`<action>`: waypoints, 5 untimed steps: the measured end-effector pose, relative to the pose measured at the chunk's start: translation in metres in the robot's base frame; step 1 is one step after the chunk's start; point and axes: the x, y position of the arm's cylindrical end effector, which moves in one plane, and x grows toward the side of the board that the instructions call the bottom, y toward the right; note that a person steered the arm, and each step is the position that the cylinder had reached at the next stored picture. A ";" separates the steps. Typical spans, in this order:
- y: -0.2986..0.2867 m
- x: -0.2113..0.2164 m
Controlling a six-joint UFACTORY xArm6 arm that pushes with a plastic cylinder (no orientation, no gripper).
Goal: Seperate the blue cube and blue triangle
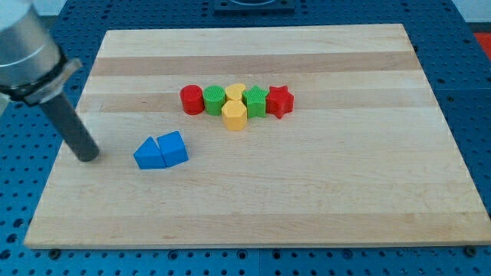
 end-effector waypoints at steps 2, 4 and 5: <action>0.095 0.000; 0.131 -0.007; 0.135 -0.008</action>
